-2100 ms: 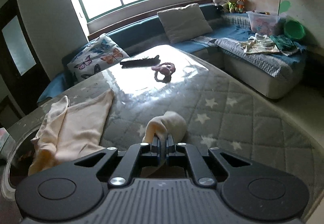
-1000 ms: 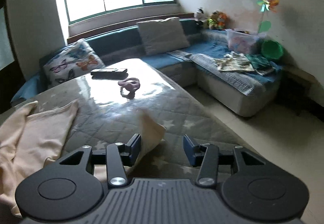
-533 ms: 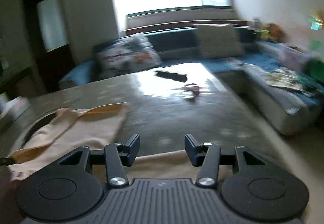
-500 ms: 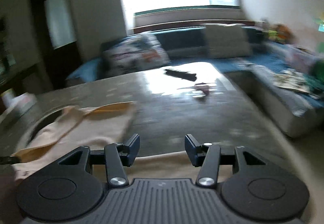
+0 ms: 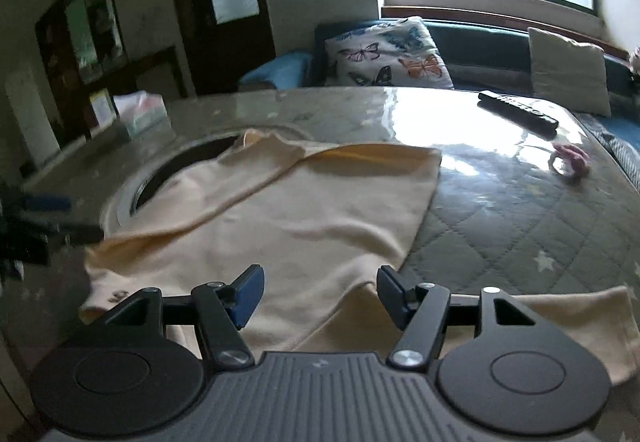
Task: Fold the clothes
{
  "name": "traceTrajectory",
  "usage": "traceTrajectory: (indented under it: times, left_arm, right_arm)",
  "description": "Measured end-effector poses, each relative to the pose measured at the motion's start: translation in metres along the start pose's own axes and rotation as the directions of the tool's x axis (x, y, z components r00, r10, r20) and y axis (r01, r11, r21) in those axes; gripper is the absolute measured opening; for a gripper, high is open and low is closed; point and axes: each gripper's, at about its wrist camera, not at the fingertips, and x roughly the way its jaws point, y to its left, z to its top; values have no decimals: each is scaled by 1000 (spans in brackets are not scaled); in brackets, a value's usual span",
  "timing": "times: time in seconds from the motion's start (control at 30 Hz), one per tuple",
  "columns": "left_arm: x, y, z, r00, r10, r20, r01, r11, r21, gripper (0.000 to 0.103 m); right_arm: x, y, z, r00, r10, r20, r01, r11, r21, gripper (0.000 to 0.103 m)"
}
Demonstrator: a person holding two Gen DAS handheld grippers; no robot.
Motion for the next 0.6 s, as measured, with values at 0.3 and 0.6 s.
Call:
traceTrajectory:
  times: [0.3,0.6]
  left_arm:
    - [49,-39,45,989,-145,36,140,983,120,84]
    - [138,-60,74,977,-196,-79,205,971,124,51]
  right_arm:
    - [20,7,-11,999,24,-43,-25,999,-24,64]
    - [24,8,-12,998,25,-51,-28,998,-53,64]
